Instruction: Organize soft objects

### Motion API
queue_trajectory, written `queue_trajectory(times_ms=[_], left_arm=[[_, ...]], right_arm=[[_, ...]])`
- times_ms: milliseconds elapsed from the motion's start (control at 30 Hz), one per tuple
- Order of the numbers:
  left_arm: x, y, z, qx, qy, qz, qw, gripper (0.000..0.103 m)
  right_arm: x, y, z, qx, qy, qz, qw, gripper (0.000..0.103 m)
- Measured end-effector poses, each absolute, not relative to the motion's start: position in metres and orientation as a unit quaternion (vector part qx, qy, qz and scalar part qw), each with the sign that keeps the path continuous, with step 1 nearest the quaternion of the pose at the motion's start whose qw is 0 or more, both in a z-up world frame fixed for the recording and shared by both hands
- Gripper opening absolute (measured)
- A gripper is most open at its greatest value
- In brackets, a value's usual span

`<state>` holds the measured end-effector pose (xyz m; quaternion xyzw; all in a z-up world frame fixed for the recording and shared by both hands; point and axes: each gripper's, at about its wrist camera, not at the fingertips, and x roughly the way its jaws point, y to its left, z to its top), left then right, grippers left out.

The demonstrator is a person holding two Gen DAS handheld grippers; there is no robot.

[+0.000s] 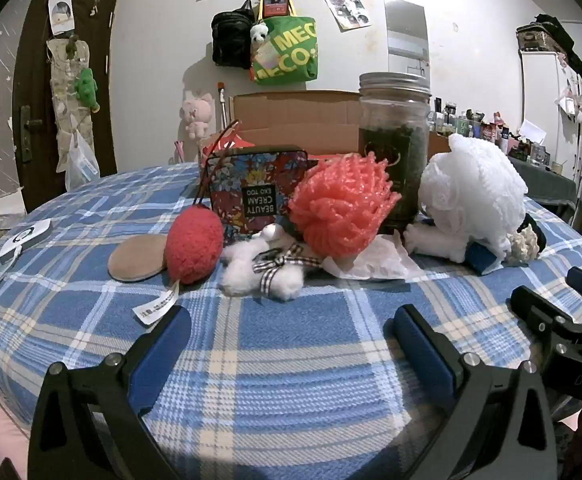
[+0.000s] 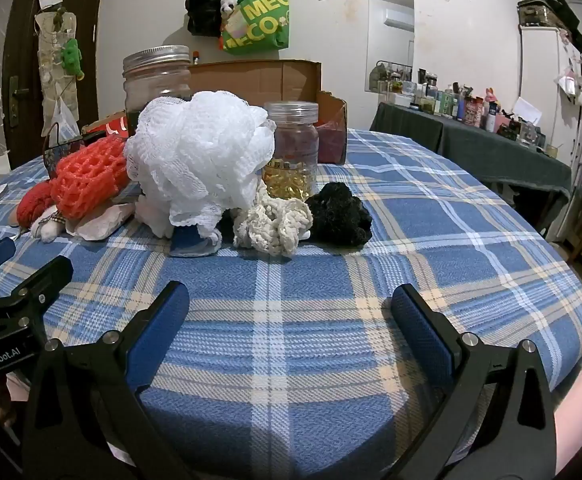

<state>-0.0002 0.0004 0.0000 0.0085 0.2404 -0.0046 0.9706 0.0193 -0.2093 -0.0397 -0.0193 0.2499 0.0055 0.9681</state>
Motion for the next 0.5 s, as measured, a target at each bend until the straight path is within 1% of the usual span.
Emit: queue_trajectory(times_ms=[500], left_arm=[[0.0001, 0.0006, -0.0001, 0.007, 0.242, -0.005, 0.970, 0.103]], right_arm=[[0.0192, -0.2093, -0.0401, -0.019, 0.250, 0.006, 0.968, 0.103]])
